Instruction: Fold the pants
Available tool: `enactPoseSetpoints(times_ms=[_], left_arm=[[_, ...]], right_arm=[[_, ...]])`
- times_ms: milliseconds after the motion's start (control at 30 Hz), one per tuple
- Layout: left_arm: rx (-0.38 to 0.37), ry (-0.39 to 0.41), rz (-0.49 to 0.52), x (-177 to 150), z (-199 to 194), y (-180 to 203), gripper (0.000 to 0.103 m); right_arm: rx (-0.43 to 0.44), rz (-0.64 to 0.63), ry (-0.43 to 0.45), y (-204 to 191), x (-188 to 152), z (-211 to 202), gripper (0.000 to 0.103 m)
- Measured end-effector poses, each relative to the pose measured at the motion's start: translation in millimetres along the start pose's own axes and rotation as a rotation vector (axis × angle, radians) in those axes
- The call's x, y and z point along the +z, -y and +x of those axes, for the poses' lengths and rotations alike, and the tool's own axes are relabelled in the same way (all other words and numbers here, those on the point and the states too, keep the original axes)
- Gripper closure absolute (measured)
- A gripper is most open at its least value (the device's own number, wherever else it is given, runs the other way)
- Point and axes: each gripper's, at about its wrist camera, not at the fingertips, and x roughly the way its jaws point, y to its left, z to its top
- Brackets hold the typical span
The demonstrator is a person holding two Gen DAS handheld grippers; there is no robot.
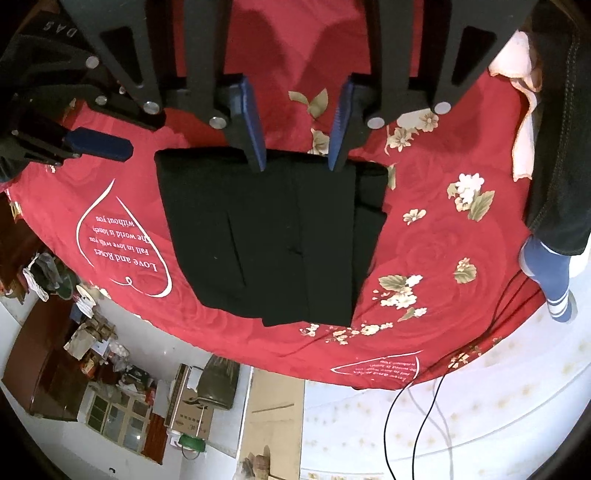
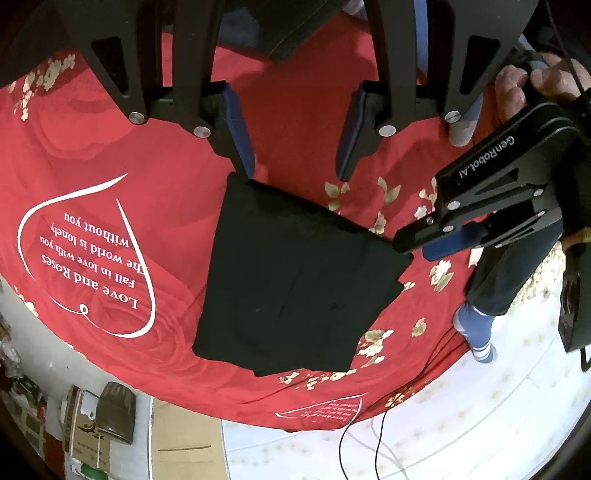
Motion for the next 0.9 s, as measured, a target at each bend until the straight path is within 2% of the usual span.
enactPoseSetpoints(times_ms=[367, 900], left_arm=[[0.016, 0.003, 0.037, 0, 4, 9, 0.065], [0.011, -0.001, 0.023, 0, 7, 10, 0.060]], right_arm=[[-0.018, 0.012, -0.010, 5, 0, 8, 0.057], [-0.007, 0.023, -0.010, 10, 0, 11, 0.057]])
